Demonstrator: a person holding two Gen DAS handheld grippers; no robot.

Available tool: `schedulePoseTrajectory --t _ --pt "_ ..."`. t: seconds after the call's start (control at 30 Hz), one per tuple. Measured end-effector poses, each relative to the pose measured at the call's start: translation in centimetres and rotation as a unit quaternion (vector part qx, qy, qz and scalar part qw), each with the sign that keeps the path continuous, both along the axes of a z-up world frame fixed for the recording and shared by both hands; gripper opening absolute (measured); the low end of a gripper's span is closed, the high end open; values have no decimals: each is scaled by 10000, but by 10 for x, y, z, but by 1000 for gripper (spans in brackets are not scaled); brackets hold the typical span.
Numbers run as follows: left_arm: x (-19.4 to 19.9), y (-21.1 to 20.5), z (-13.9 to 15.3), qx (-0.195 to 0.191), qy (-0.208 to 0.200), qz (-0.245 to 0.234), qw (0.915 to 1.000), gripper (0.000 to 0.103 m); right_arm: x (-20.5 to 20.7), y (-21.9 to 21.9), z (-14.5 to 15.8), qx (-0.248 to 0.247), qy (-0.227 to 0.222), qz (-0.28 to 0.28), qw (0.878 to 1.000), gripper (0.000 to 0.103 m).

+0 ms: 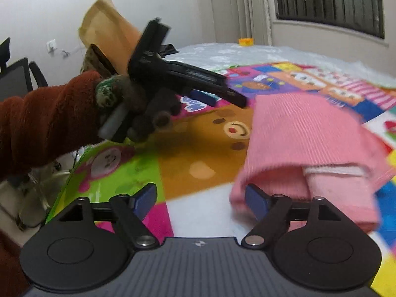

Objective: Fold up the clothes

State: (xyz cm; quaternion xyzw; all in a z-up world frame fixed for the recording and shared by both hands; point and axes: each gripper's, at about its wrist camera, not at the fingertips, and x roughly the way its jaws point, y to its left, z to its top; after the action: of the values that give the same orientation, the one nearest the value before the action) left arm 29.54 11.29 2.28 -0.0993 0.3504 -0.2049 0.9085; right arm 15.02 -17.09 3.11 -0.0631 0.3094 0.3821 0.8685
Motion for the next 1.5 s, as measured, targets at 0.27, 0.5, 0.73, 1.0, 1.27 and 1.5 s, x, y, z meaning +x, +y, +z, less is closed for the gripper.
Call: schedulePoseTrajectory --t 0.27,0.5,0.73,1.0,1.27,1.5 --pt "-35 -25 46 -1118 -340 -611 9913 103 7 -83 44 689 -188 -1109 9913 83" --pt "-31 -82 18 -1188 381 -466 9911 103 65 -119 37 1172 -19 -2288 9664 56" --pt "-15 -79 -6 300 -292 118 9991 103 70 -57 -24 -735 -540 -1972 9761 63" --pt "-1 -47 -12 -155 -134 421 9989 103 39 -24 22 -747 -1377 -1344 9785 66" --pt "0 -47 -10 -64 -210 322 9992 103 43 1 -16 -1235 -1152 -1178 9786 67" --pt "-12 -25 -7 -553 -264 620 9962 103 -2 1 1 -1261 -1618 -642 9766 87"
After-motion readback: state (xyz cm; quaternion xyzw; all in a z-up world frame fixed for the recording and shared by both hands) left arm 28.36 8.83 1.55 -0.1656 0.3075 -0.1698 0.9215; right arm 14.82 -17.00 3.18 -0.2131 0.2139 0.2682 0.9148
